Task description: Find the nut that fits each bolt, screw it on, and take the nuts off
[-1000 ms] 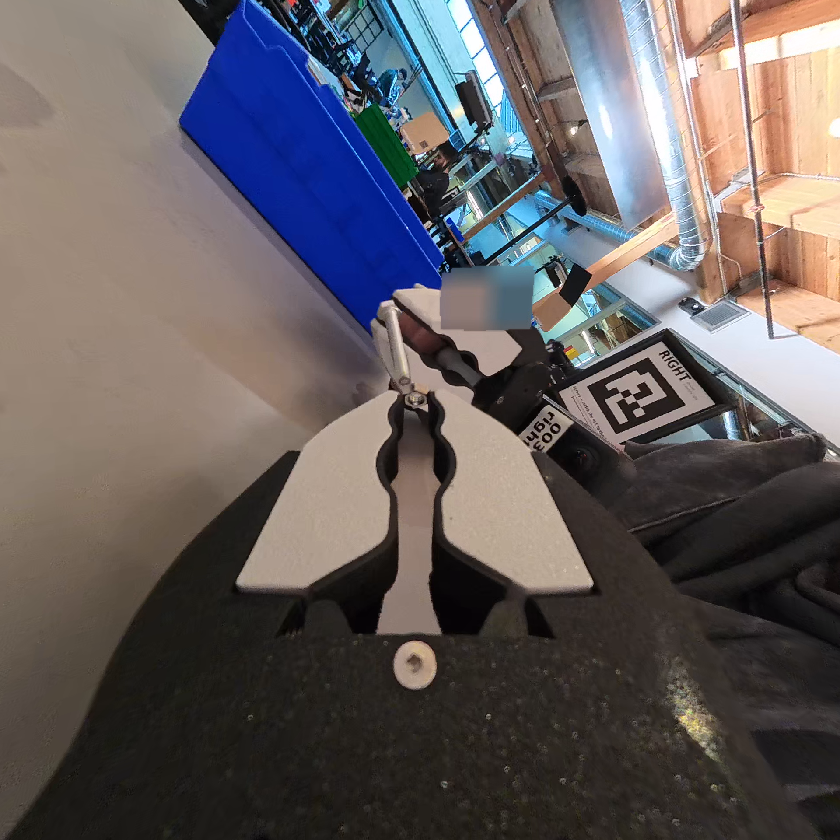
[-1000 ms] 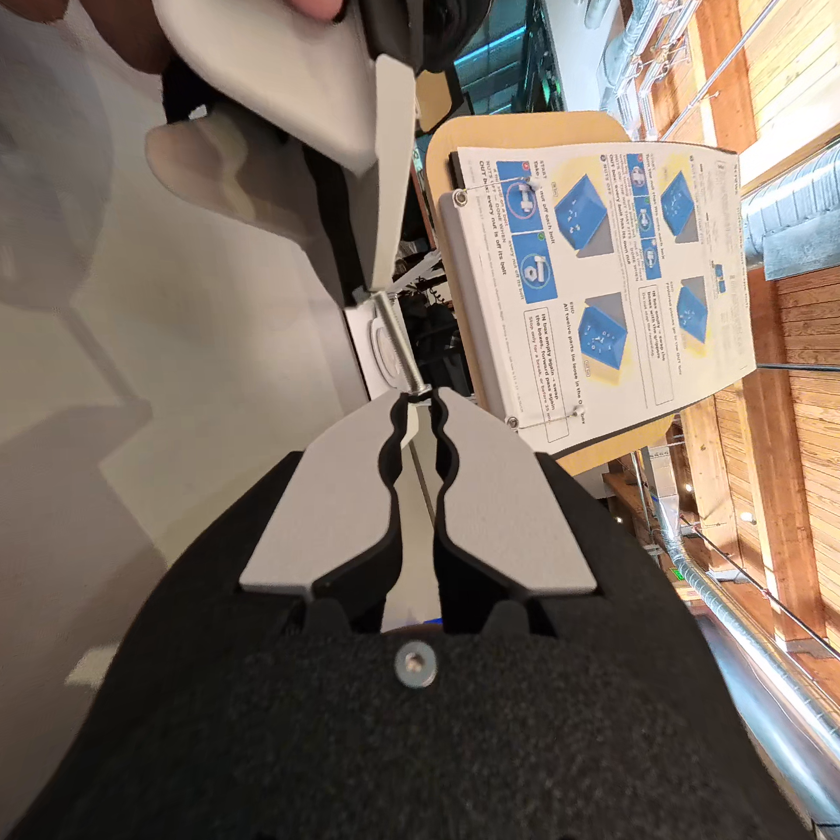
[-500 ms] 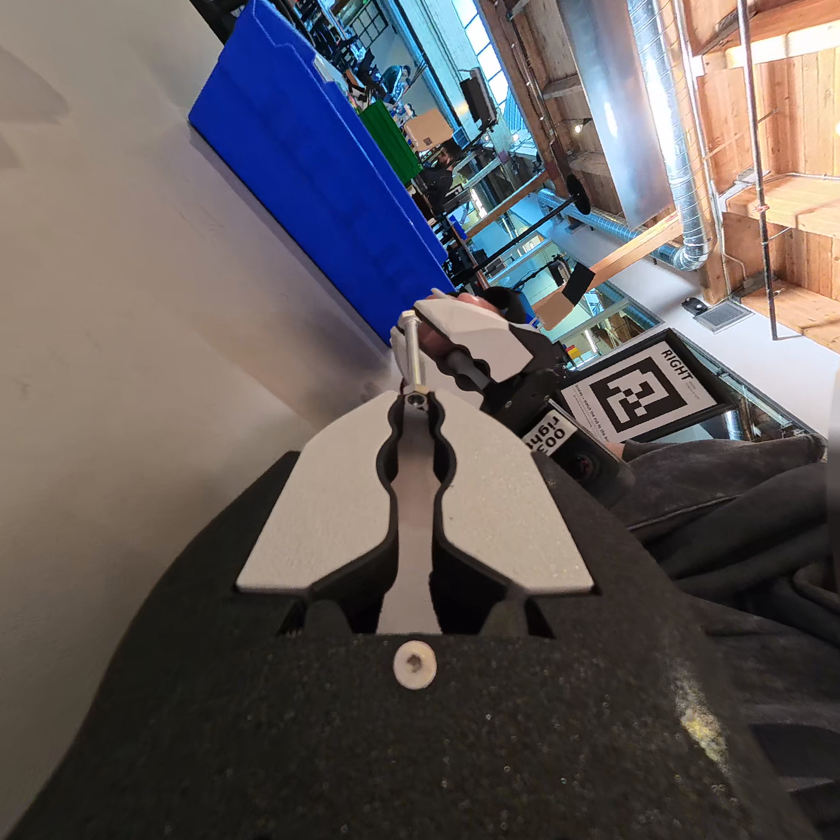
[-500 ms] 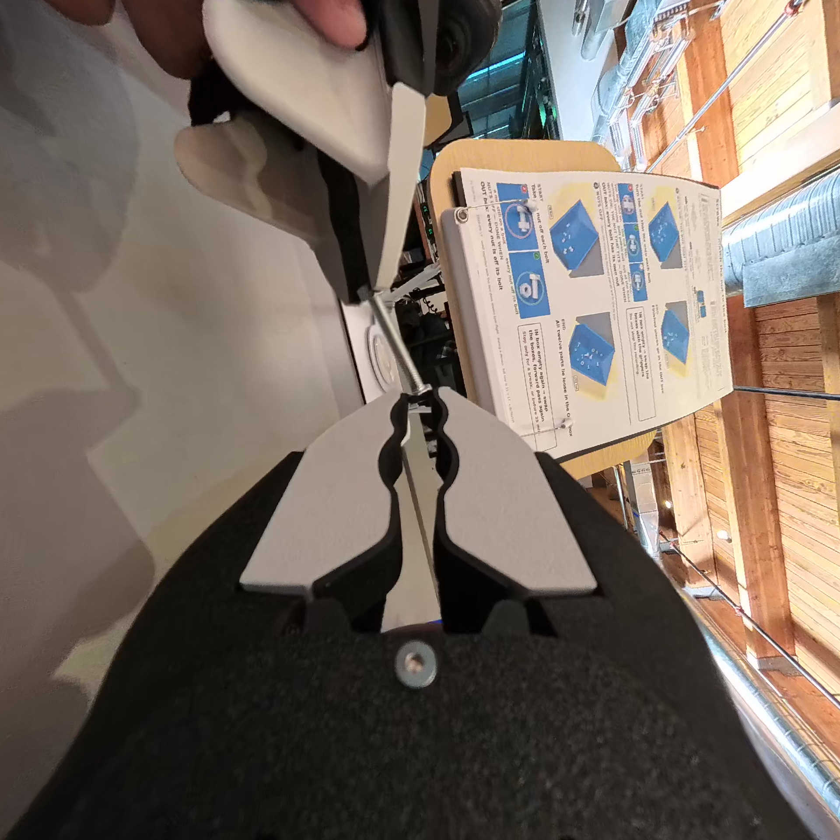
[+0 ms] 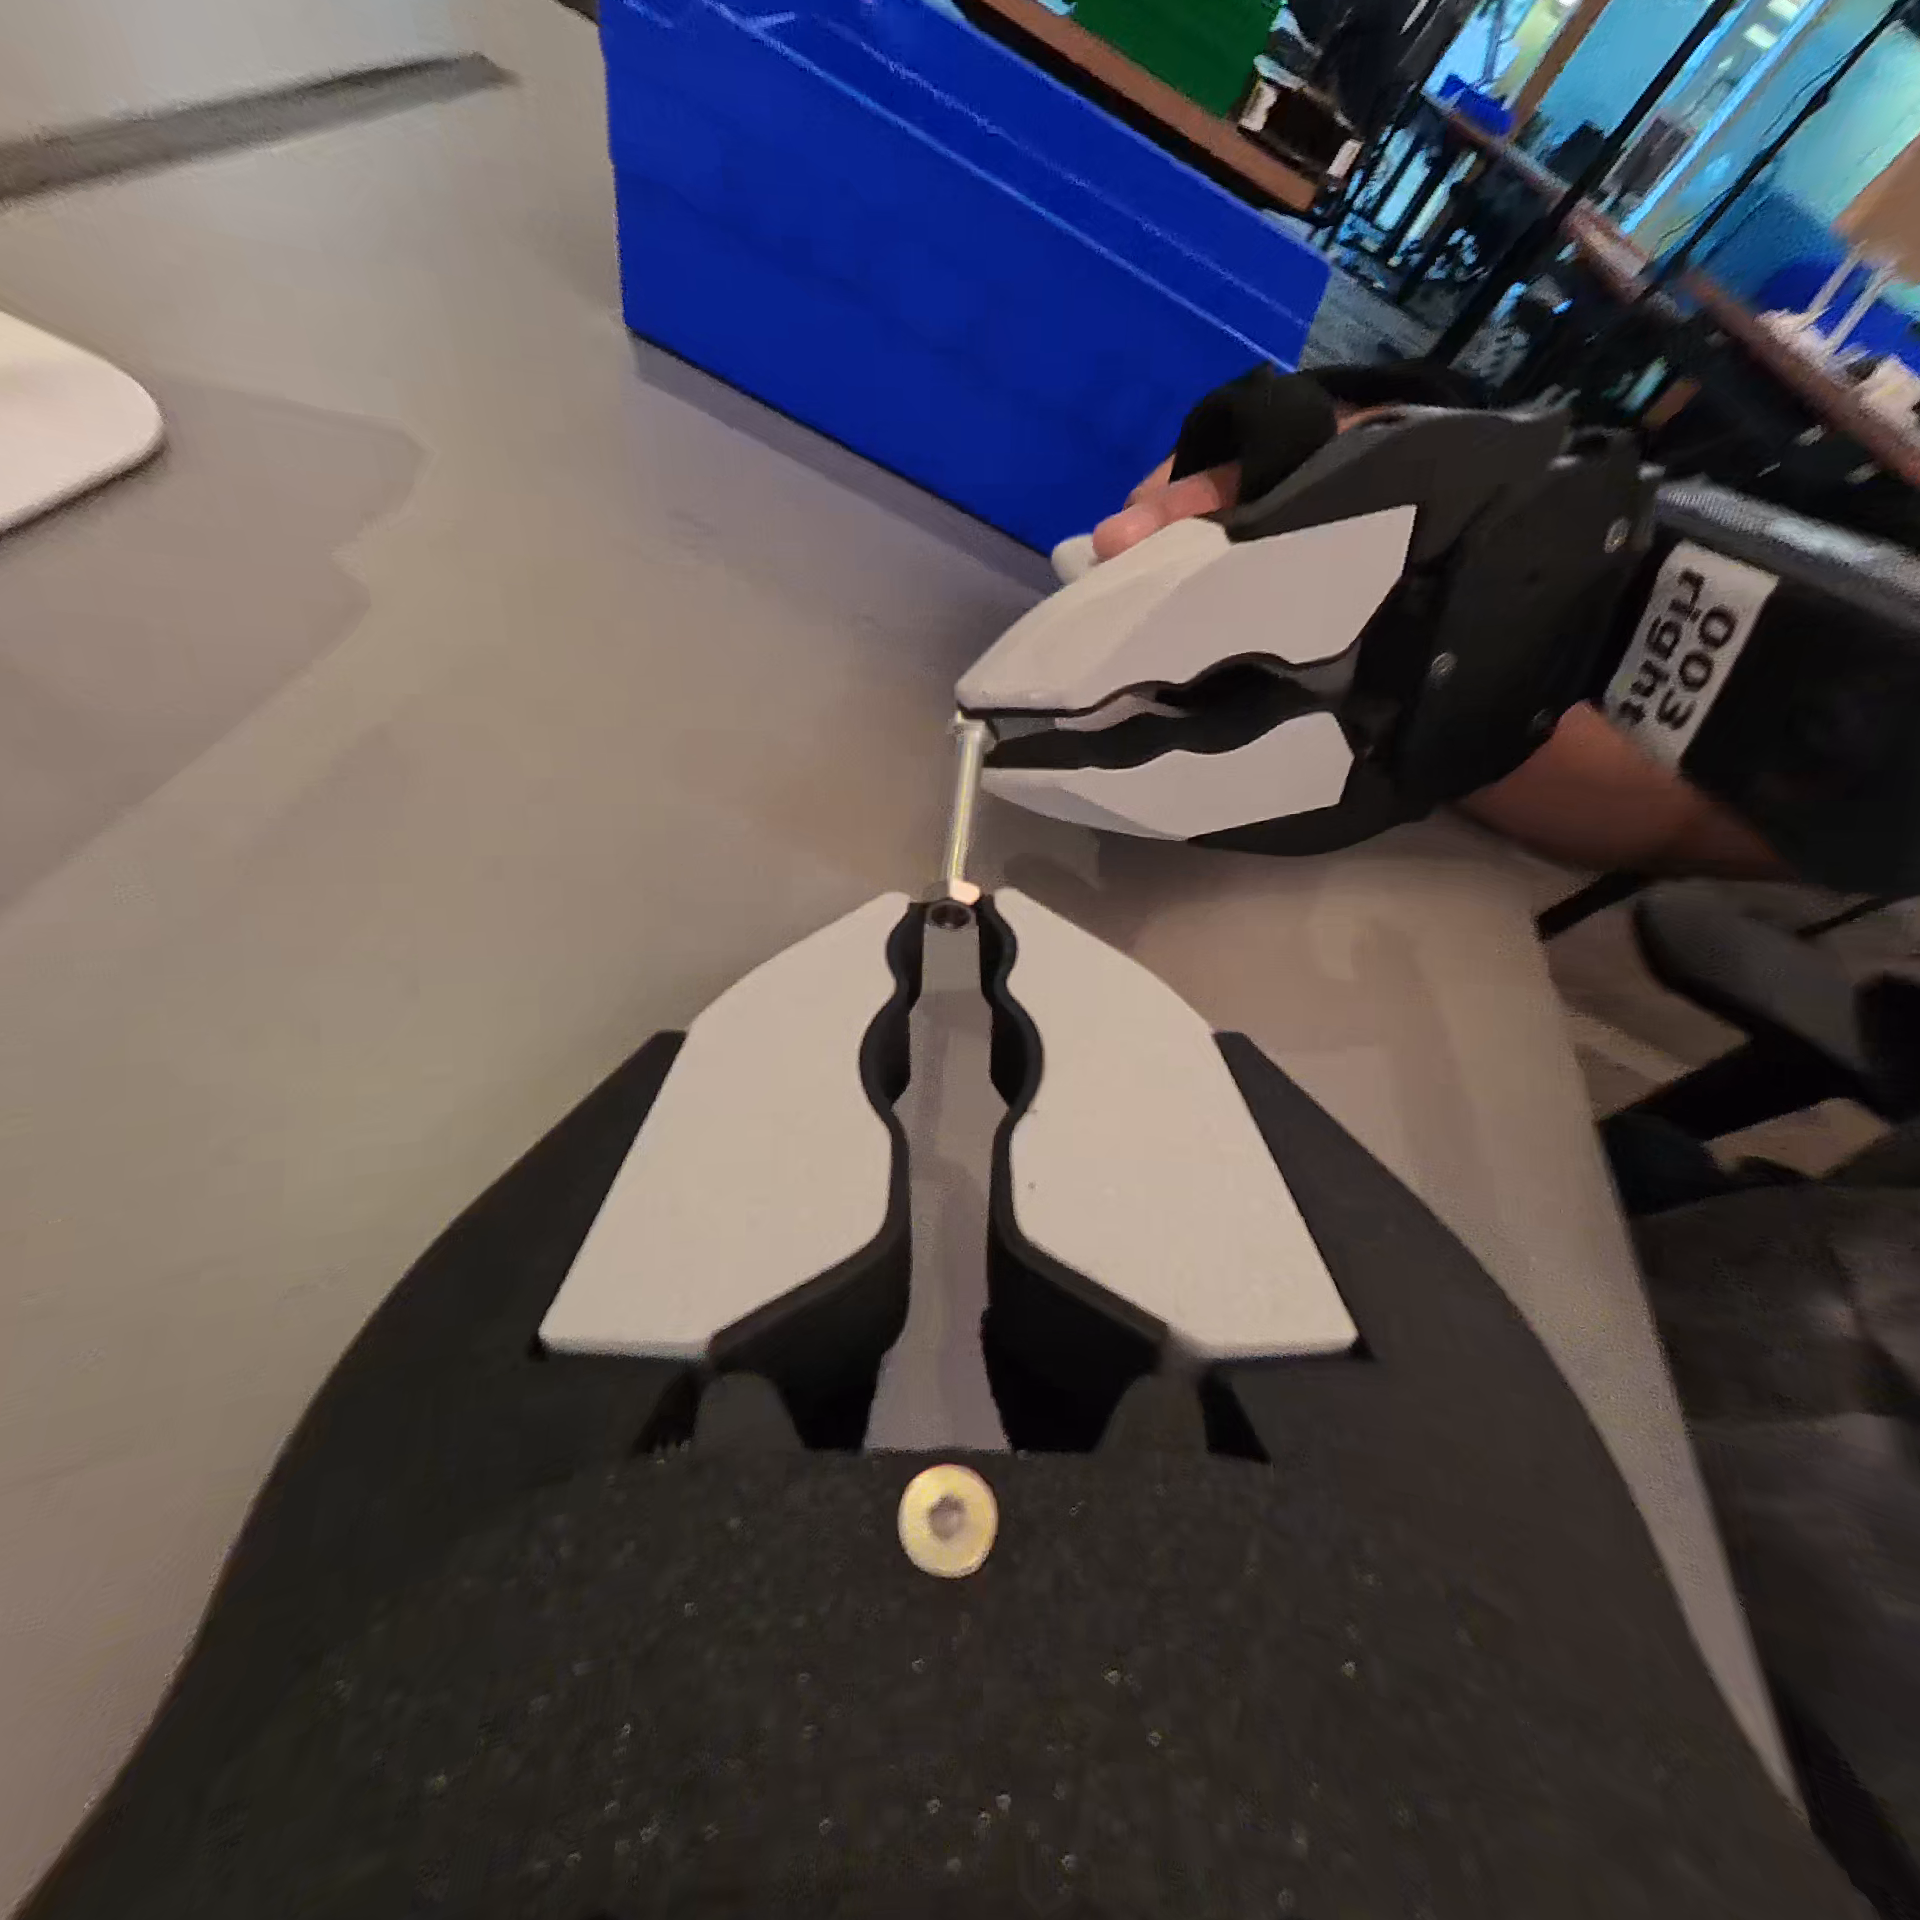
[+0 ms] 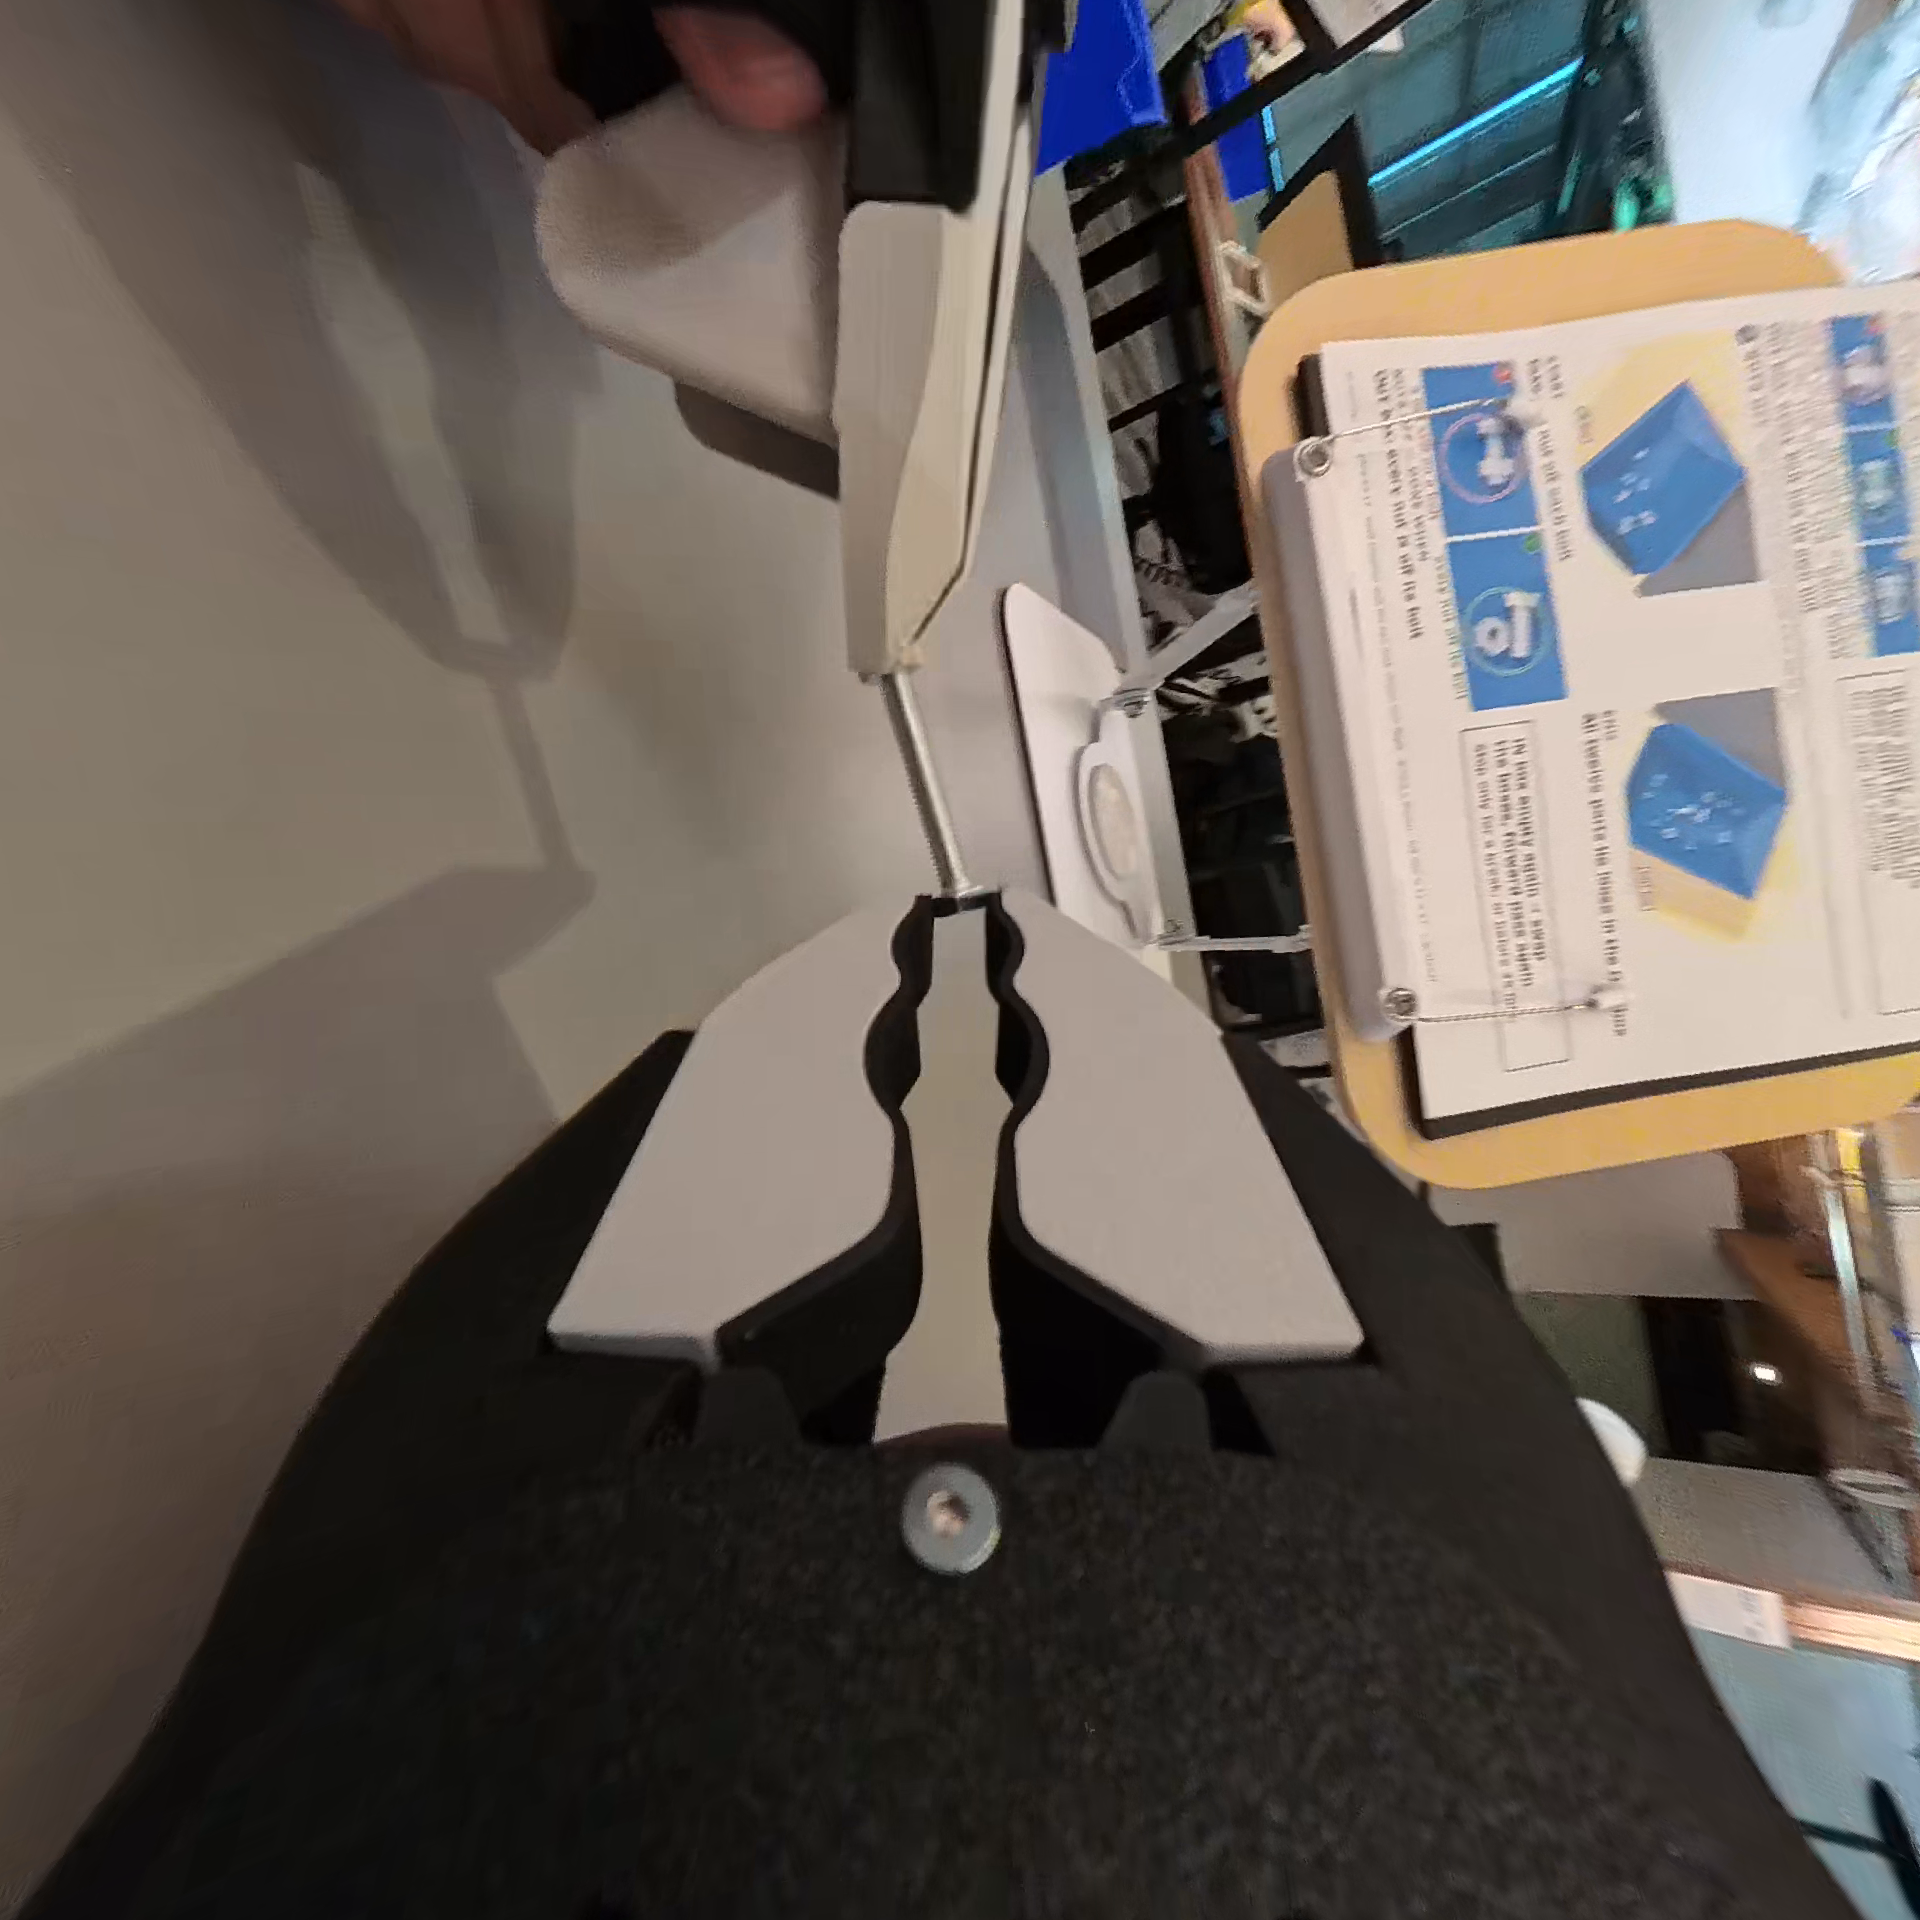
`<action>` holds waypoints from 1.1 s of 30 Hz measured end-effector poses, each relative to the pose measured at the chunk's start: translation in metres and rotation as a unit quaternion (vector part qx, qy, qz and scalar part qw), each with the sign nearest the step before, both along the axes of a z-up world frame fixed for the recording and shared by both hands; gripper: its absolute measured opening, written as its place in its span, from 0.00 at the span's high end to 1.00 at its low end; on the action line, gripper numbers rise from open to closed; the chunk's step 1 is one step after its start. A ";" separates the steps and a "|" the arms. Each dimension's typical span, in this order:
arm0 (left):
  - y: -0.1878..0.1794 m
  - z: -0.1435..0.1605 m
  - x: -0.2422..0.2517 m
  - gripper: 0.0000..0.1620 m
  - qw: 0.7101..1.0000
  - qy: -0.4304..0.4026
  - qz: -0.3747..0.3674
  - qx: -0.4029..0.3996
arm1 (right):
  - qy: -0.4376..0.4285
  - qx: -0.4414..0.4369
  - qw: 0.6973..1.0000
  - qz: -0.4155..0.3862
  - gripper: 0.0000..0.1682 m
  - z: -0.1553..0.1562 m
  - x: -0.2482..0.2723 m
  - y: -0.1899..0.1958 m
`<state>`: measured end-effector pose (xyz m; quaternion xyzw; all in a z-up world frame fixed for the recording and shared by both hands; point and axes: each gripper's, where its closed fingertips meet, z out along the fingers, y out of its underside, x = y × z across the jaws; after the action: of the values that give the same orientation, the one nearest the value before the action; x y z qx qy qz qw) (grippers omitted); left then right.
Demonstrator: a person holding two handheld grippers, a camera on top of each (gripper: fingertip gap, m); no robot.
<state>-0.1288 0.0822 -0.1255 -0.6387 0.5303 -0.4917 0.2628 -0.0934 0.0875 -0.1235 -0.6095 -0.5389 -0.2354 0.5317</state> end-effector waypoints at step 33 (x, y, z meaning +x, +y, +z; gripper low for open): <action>-0.008 -0.003 -0.007 0.86 0.912 0.030 0.006 0.409 | 0.353 -0.362 0.861 0.060 0.94 -0.004 -0.003 -0.019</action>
<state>-0.1361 0.0741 -0.1287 -0.4931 0.6887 -0.2103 0.4883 -0.0966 0.0682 -0.1271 -0.7677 -0.3979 0.2399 0.4413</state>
